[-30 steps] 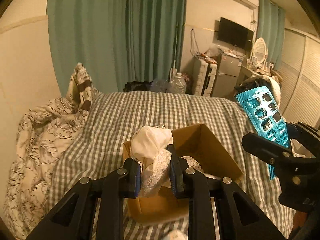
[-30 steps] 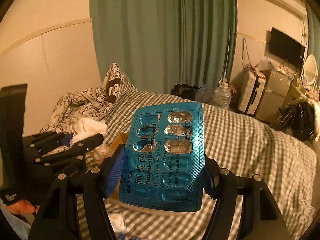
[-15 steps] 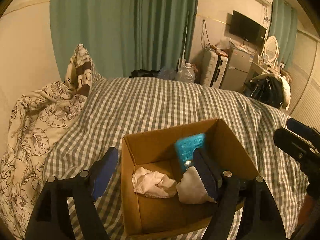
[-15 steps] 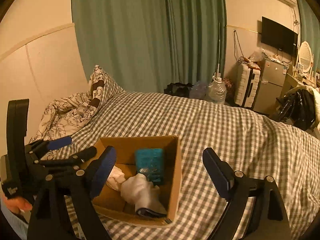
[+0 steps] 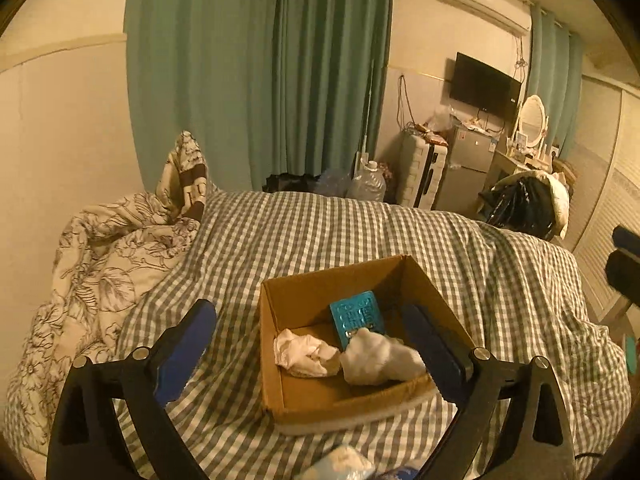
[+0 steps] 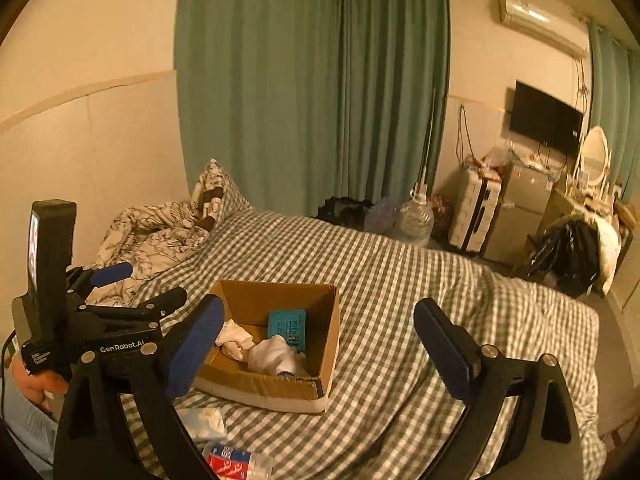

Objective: Organize objects
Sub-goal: 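Move both grippers back toward the remaining items on the bed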

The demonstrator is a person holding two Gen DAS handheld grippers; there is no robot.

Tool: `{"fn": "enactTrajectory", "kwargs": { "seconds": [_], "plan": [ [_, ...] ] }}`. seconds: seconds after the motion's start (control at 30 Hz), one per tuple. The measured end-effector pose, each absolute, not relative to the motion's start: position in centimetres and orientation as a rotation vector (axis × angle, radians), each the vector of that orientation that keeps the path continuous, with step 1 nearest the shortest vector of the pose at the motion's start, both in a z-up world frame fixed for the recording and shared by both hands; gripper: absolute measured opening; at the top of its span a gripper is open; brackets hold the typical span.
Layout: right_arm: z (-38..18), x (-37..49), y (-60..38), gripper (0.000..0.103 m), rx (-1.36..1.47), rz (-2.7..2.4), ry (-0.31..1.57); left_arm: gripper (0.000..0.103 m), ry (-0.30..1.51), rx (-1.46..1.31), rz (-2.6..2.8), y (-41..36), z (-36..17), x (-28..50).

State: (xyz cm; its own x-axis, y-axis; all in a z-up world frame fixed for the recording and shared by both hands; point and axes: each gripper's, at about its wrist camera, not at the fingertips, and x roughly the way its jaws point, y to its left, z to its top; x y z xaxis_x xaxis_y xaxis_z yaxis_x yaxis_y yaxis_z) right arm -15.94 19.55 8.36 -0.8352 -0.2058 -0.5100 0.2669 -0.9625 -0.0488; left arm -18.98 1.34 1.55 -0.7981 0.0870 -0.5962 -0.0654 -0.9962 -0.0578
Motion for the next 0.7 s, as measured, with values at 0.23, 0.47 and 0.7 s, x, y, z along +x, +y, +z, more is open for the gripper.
{"fn": "enactTrajectory", "kwargs": {
  "seconds": [0.23, 0.47, 0.7],
  "plan": [
    [7.8, -12.3, 19.8, 0.103, 0.753, -2.759, 0.214, 0.103, -0.011, -0.956, 2.924, 1.2, 1.2, -14.8],
    [2.2, -10.8, 19.4, 0.103, 0.93, -2.692, 0.298, 0.103, 0.042, -1.12, 2.906, 1.7, -4.2, -12.3],
    [-6.1, -10.6, 19.8, 0.103, 1.142, -2.58, 0.366, 0.103, 0.133, -1.325, 2.888, 2.5, -11.5, -10.0]
  ]
}}
